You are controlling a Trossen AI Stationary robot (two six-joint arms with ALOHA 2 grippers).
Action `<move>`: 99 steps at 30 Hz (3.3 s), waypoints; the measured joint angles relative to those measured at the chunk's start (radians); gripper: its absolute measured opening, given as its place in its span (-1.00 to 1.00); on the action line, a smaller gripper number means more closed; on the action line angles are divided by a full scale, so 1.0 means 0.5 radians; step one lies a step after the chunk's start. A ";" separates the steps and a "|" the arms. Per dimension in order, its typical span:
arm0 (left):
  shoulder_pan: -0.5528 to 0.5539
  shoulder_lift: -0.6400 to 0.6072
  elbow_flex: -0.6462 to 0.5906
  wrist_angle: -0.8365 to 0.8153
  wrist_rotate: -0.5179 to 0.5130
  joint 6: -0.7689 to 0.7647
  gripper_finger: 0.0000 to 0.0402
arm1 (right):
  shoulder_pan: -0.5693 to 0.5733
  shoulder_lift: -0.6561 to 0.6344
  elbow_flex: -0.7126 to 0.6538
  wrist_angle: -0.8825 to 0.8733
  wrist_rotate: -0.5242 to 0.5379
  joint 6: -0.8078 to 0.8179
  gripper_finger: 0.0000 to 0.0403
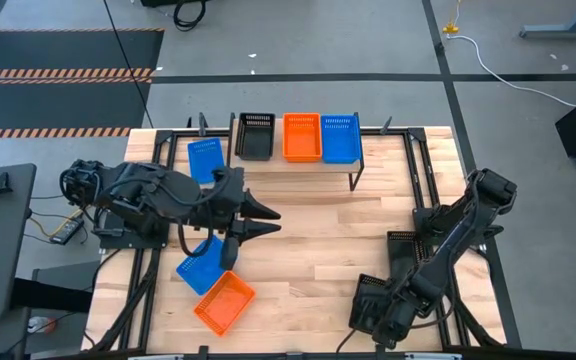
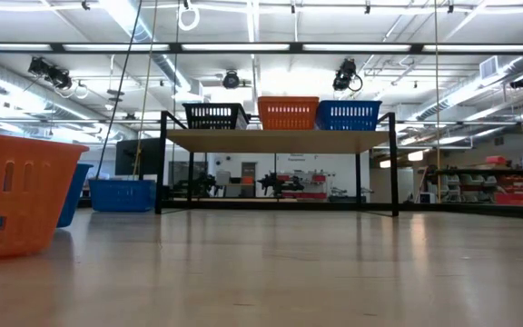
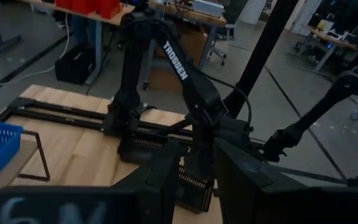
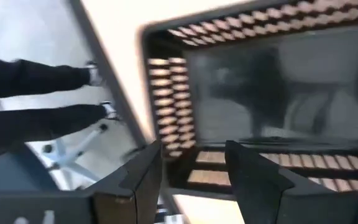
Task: Stack baskets on shelf by color
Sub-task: Stack the bottom black bin on top of the black bin on the shelf
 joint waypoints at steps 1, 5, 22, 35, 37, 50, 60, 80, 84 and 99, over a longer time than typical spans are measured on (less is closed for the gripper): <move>0.000 0.000 0.000 -0.010 0.000 -0.018 -0.47 | 0.002 0.000 -0.026 -0.015 -0.010 0.003 -0.10; 0.000 0.000 0.000 -0.026 -0.003 -0.065 -0.47 | 0.004 0.000 -0.109 -0.070 -0.030 0.026 -0.10; 0.000 0.000 0.000 -0.023 -0.089 -0.153 -0.48 | -0.589 0.000 -0.210 -0.155 0.199 -0.830 -0.10; 0.000 0.000 0.000 -0.024 -0.140 -0.243 -0.48 | -1.277 0.000 -0.318 0.686 0.221 -1.842 -0.10; 0.001 0.000 0.000 -0.025 -0.151 -0.243 -0.48 | -1.378 0.000 -0.300 0.896 0.243 -1.925 -0.10; -0.033 0.099 0.003 0.011 -0.085 -0.388 -0.48 | -1.684 0.000 0.274 -0.015 -0.029 -2.018 -0.10; -0.146 0.385 0.001 0.033 -0.079 -0.499 -0.48 | -1.601 -0.056 0.532 -1.229 -0.330 -1.889 -0.10; -0.018 0.853 0.001 -0.252 0.204 -0.559 -0.48 | -0.640 -0.390 0.531 -1.523 -0.714 -0.488 -0.10; 0.037 0.953 0.000 -0.248 0.317 -0.556 -0.48 | -0.285 -0.493 0.531 -1.329 -0.663 0.120 -0.10; 0.173 1.389 -0.002 -0.151 0.821 -0.557 -0.43 | 0.328 -0.559 0.530 -1.147 -0.032 1.171 -0.10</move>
